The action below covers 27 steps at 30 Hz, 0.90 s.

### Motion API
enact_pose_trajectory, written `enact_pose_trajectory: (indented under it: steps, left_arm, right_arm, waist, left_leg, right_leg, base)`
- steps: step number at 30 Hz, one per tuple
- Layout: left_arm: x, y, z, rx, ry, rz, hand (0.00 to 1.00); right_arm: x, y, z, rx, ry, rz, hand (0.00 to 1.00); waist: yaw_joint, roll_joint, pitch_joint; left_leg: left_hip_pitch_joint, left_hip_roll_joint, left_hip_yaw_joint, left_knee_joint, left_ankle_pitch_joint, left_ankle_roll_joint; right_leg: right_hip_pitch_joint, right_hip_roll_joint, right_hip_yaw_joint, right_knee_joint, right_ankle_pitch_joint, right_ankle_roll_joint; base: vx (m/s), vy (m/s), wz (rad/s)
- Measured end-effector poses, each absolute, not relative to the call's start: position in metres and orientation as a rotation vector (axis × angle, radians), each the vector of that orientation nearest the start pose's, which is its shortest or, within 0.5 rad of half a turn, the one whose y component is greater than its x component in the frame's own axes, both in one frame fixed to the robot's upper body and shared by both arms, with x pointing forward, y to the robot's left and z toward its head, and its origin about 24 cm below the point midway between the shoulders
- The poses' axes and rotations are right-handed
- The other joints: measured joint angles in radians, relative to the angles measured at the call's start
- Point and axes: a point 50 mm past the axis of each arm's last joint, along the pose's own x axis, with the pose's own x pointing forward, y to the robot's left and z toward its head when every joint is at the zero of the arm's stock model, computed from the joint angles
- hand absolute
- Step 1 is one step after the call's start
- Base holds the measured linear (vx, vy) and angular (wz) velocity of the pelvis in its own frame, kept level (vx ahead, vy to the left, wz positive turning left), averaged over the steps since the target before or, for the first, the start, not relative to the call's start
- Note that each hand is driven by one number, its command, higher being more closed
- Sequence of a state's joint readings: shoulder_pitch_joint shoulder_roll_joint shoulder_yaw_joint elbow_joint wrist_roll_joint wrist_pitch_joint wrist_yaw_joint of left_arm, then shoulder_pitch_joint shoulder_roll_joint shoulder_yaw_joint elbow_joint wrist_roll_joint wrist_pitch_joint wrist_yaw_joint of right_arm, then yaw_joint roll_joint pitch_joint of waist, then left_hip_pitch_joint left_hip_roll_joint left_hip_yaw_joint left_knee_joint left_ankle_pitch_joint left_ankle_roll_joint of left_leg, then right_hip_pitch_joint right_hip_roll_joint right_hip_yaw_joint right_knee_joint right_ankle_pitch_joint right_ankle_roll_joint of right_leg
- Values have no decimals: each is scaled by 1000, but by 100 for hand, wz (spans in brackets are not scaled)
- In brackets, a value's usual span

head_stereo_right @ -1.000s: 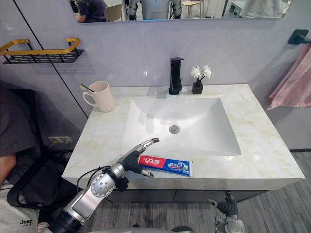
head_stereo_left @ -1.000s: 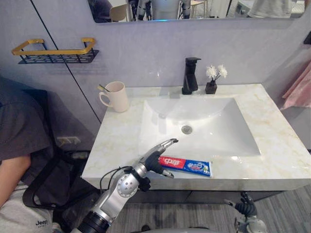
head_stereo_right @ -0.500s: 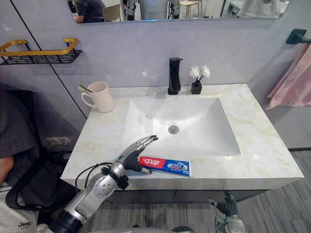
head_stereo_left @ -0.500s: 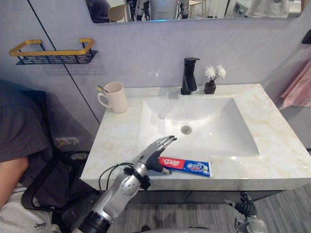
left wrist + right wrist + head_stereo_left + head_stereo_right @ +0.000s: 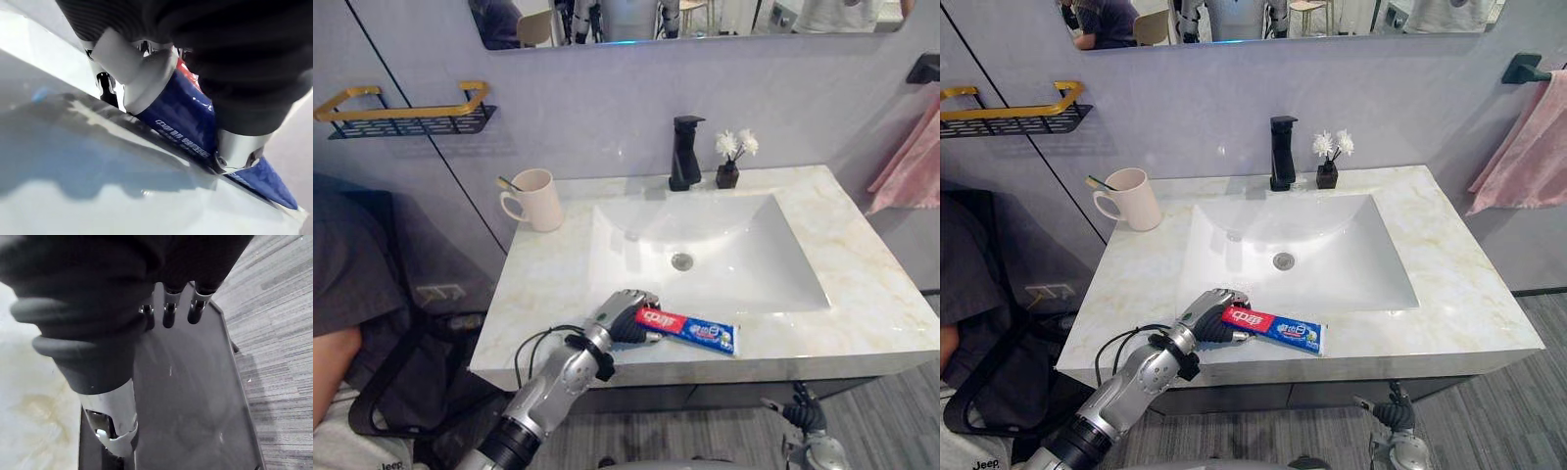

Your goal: Organize washtable

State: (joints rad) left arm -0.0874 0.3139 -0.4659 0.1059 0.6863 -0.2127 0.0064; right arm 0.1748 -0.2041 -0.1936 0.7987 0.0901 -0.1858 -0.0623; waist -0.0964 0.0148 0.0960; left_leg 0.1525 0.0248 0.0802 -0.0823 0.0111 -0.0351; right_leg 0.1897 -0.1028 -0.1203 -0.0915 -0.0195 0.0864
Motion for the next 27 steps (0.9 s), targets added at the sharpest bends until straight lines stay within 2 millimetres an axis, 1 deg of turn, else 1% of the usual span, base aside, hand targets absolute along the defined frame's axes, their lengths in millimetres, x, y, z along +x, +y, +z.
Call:
enact_pose_trajectory:
  steps: [3, 5, 8, 10, 13, 15, 16, 17, 18, 19, 20, 21, 22, 23, 24, 25, 26, 27]
  left_arm:
    - [246, 96, 27, 997, -245, -556, 100]
    - [246, 99, 26, 1000, -237, -550, 100]
    - [245, 101, 26, 991, -228, -541, 100]
    - [244, 107, 24, 981, -207, -515, 100]
    - [244, 121, 24, 934, -155, -436, 100]
    - [241, 130, 25, 894, -129, -354, 100]
    - [240, 132, 27, 874, -128, -332, 100]
    - [240, 133, 34, 833, -146, -291, 100]
    - [241, 132, 41, 807, -174, -264, 100]
    - [241, 131, 49, 775, -201, -237, 100]
    - [242, 131, 59, 735, -240, -203, 100]
    - [242, 131, 65, 710, -263, -181, 100]
    - [242, 130, 72, 673, -290, -155, 100]
    - [242, 130, 76, 658, -303, -141, 100]
    - [241, 130, 82, 633, -329, -115, 100]
    - [240, 130, 85, 613, -342, -106, 100]
    - [240, 130, 86, 609, -349, -100, 100]
    - [239, 130, 89, 605, -361, -91, 100]
  right_arm:
    - [118, -262, -117, -84, 736, -389, 0]
    - [118, -260, -117, -58, 725, -403, 0]
    - [115, -260, -117, -8, 719, -454, 0]
    - [112, -264, -118, 43, 719, -519, 0]
    - [95, -282, -115, 84, 720, -684, 0]
    - [83, -305, -102, 89, 654, -846, 0]
    - [80, -313, -96, 90, 625, -898, 0]
    - [72, -333, -81, 85, 551, -1018, 0]
    - [65, -346, -69, 79, 495, -1108, 0]
    - [61, -356, -58, 73, 441, -1178, 0]
    - [62, -366, -41, 56, 359, -1237, 0]
    - [64, -372, -29, 45, 297, -1265, 0]
    - [68, -378, -11, 25, 207, -1300, 0]
    - [71, -380, -1, 13, 155, -1311, 0]
    - [83, -383, 24, -9, 30, -1318, 0]
    - [92, -383, 42, -22, -66, -1313, 0]
    - [98, -382, 52, -28, -120, -1305, 0]
    - [113, -380, 74, -26, -244, -1267, 0]
  waist:
    - [-5, 2, -1]
    - [-4, 2, -1]
    - [-3, 1, -1]
    - [-2, 2, -1]
    - [-3, 2, -1]
    - [-2, -2, 2]
    - [-2, 3, 0]
    - [-6, 0, 1]
    - [-4, -1, 2]
    - [-3, -4, 1]
    - [-4, -5, 1]
    - [-5, -7, 2]
    - [-5, -13, 2]
    - [-4, -14, 2]
    - [-4, -14, 1]
    - [-3, -16, 1]
    - [-3, -16, 1]
    - [-1, -17, 1]
  left_leg:
    - [5, 3, 10, -1, 0, 0]
    - [9, 4, 15, -5, -1, 0]
    - [14, 5, 25, -5, -3, -1]
    - [20, 6, 37, -2, -9, -2]
    - [16, 7, 48, 13, -24, -3]
    - [15, 7, 63, 19, -39, -8]
    - [13, 7, 65, 20, -41, -8]
    - [7, 5, 66, 21, -42, -7]
    - [4, 4, 67, 22, -39, -2]
    - [0, 5, 70, 25, -40, 0]
    - [-2, 5, 73, 28, -41, 1]
    - [-2, 5, 74, 28, -41, 1]
    - [-1, 6, 78, 29, -44, 3]
    - [0, 7, 82, 29, -46, 3]
    - [1, 8, 89, 32, -49, 4]
    - [0, 8, 91, 32, -49, 4]
    - [0, 8, 93, 32, -49, 4]
    - [0, 7, 97, 32, -49, 4]
  right_leg:
    - [-1, 2, 11, 0, 1, 0]
    - [-1, 3, 16, 0, 1, 0]
    - [-1, 3, 24, 1, 1, 0]
    - [-1, 4, 39, 2, 1, 0]
    - [-3, 3, 50, 3, 0, 0]
    - [-11, 3, 67, 6, -2, 3]
    - [-15, 2, 69, 8, -3, 4]
    - [-23, 0, 70, 15, -5, 6]
    - [-28, -1, 72, 19, -6, 6]
    - [-33, 0, 75, 21, -6, 6]
    - [-38, 0, 80, 23, -6, 6]
    - [-39, 0, 83, 23, -6, 6]
    - [-40, 1, 88, 24, -6, 6]
    - [-41, 2, 92, 25, -6, 6]
    - [-44, 3, 100, 28, -6, 7]
    - [-49, 3, 102, 34, -8, 10]
    - [-53, 3, 104, 38, -9, 11]
    - [-55, 3, 109, 40, -8, 11]
  base:
    - [-22, -15, -10]
    - [-2, -16, -8]
    - [-4, -13, -10]
    - [-11, -7, -17]
    - [-4, -5, -13]
    - [3, 1, -20]
    - [17, 2, -13]
    - [25, 1, -4]
    - [25, -1, -4]
    - [21, -4, -9]
    - [12, -11, -11]
    - [6, -17, -11]
    - [0, -14, -10]
    - [-11, -13, -16]
    - [-18, -11, -14]
    - [-18, -11, -12]
    - [-24, -8, -9]
    - [-28, -6, -6]
